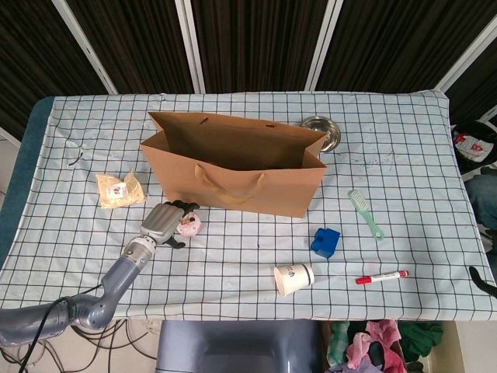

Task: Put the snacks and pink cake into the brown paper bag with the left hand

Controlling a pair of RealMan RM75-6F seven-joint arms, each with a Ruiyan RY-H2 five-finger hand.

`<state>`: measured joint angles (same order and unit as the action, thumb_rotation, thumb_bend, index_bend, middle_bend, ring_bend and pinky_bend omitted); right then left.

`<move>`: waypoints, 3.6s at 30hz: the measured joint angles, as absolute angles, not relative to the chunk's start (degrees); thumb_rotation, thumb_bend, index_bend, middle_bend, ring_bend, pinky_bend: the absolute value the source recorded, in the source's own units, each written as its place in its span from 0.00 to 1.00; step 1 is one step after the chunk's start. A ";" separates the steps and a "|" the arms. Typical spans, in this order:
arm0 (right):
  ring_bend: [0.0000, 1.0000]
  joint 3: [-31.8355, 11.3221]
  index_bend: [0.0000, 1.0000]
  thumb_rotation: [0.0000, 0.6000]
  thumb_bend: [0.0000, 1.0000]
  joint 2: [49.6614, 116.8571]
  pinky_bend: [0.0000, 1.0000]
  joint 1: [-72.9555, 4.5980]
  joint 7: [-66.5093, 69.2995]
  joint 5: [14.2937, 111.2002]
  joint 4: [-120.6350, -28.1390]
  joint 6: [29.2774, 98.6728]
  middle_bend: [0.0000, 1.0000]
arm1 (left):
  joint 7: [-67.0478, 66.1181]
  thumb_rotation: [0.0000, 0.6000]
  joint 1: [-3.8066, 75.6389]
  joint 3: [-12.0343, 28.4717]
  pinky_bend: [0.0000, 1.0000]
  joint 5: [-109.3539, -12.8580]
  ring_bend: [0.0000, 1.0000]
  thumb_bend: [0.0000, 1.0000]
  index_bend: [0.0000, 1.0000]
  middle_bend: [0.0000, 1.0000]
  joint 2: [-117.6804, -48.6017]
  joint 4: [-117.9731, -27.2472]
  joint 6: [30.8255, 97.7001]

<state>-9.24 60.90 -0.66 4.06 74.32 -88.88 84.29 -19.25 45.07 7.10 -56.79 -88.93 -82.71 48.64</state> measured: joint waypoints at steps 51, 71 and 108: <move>0.25 -9.39 0.21 1.00 0.21 60.65 0.33 -0.37 3.83 74.11 -89.30 84.65 0.11 | -9.92 1.00 34.94 9.90 0.39 -89.99 0.31 0.38 0.36 0.47 -63.92 -114.73 78.49; 0.25 -9.32 0.21 1.00 0.21 61.43 0.33 -0.73 1.79 73.48 -88.94 84.18 0.11 | -26.06 1.00 58.55 28.81 0.37 -55.94 0.29 0.38 0.36 0.44 -72.22 -105.98 64.66; 0.25 -9.48 0.20 1.00 0.22 61.18 0.33 -0.43 2.48 73.90 -88.99 84.79 0.11 | -20.75 1.00 36.17 16.85 0.12 -61.24 0.00 0.03 0.14 0.10 -54.19 -122.14 79.17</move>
<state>-9.48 61.18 -0.43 2.48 73.90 -88.99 84.79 -20.75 36.17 16.85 -61.24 -54.19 -122.14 79.17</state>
